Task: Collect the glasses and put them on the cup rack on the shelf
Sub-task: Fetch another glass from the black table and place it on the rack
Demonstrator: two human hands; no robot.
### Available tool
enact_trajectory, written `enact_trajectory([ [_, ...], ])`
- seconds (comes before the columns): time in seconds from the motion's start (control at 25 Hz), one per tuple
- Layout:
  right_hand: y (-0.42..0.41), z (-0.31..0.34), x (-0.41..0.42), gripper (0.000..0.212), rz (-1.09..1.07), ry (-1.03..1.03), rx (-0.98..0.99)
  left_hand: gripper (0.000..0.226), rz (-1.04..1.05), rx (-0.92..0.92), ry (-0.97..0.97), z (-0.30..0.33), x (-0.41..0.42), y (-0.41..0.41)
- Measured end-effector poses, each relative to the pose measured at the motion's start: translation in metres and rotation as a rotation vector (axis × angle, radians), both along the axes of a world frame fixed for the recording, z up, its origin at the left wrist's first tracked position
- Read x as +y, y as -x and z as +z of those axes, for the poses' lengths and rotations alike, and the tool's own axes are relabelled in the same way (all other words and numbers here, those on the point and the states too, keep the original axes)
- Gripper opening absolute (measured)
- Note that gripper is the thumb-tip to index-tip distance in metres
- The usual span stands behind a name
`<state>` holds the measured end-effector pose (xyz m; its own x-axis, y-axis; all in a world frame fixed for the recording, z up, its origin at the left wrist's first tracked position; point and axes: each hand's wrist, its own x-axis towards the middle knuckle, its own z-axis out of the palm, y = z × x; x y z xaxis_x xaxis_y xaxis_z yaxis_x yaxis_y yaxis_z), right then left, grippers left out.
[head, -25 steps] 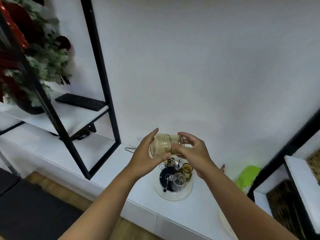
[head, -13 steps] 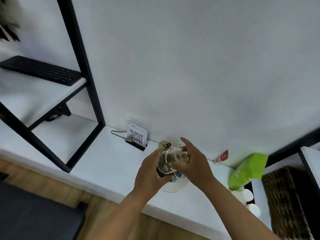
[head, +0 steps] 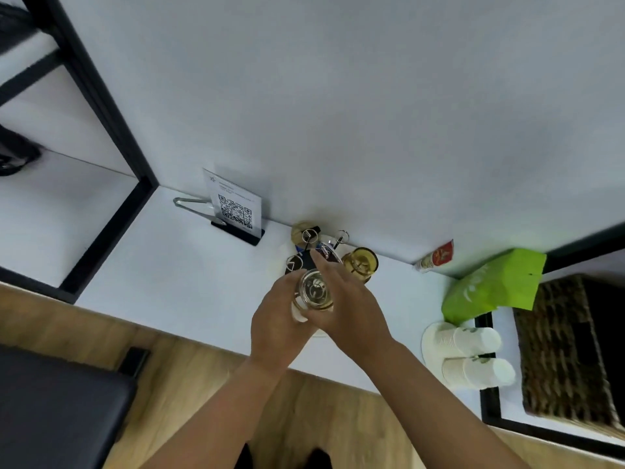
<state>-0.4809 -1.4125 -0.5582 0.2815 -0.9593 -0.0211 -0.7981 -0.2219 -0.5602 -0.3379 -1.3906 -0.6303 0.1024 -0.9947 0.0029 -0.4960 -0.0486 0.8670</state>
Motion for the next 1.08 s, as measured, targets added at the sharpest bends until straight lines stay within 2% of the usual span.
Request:
enact_trajectory([
  [0.2, 0.021, -0.014, -0.006, 0.099, -0.007, -0.162, -0.119, 0.073, 0.022, 0.043, -0.01, -0.023, -0.002, 0.003],
  [0.44, 0.07, -0.032, -0.021, 0.057, -0.262, -0.091, -0.224, 0.083, 0.039, 0.085, -0.05, -0.038, -0.007, 0.001],
  [0.56, 0.087, -0.047, -0.025, 0.05, -0.295, -0.069, -0.181, 0.083, 0.025, 0.074, -0.05, -0.043, -0.009, 0.001],
  [0.8, 0.093, -0.07, -0.018, 0.051, -0.237, -0.096, 0.015, 0.083, 0.033, 0.021, -0.068, -0.056, -0.012, 0.004],
  [0.96, 0.087, -0.081, -0.016, 0.076, -0.048, -0.137, 0.229, 0.081, 0.027, -0.008, -0.075, -0.066, -0.014, 0.006],
  [1.08, 0.081, -0.088, -0.023, 0.088, 0.017, -0.072, 0.386, 0.08, 0.021, -0.011, -0.09, -0.074, -0.016, 0.008],
])
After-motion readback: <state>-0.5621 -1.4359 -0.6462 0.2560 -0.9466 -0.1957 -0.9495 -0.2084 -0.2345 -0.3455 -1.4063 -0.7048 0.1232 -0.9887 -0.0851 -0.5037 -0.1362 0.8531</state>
